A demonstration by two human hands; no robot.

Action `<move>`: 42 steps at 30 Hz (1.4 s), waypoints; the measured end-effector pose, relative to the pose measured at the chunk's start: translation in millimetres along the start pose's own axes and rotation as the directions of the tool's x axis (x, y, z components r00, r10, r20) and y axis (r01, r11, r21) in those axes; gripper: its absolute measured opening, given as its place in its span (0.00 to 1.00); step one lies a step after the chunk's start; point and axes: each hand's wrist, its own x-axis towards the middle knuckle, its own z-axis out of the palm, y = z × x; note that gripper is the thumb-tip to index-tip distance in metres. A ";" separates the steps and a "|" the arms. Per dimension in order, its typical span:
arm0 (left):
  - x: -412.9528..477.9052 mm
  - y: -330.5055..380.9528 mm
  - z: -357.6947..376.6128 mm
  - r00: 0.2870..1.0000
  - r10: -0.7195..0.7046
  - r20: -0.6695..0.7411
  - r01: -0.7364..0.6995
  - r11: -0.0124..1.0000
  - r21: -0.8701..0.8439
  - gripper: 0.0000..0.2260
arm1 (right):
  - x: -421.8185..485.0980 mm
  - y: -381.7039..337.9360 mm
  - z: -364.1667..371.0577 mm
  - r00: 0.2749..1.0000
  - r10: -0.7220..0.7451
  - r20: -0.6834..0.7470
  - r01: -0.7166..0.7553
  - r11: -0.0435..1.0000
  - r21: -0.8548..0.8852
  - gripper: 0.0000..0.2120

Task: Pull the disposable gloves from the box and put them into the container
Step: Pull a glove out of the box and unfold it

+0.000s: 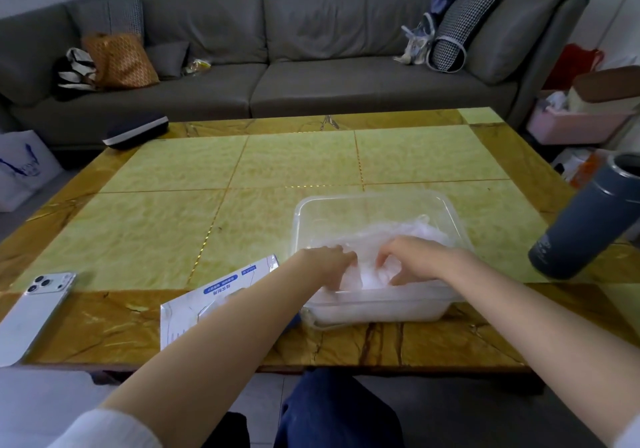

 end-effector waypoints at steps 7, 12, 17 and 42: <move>3.4 2.7 -3.9 0.999 0.001 0.035 -0.003 0.999 0.040 0.29 | 10.7 7.2 2.4 0.991 -0.019 0.131 0.025 0.999 -0.043 0.21; -10.6 2.6 -14.5 0.997 0.072 0.010 -0.072 0.993 0.089 0.26 | -2.4 3.1 -10.1 0.992 0.024 0.126 -0.027 0.999 0.024 0.23; -53.5 -13.8 -24.8 0.890 0.181 -0.419 -0.106 0.975 0.197 0.18 | -31.6 -28.9 -38.5 0.995 -0.062 0.074 0.059 0.998 0.032 0.20; -152.9 -118.6 125.3 0.895 -0.364 -0.258 0.270 0.902 -0.337 0.34 | 26.6 -219.5 51.6 0.876 -0.264 -0.404 0.336 0.935 0.117 0.08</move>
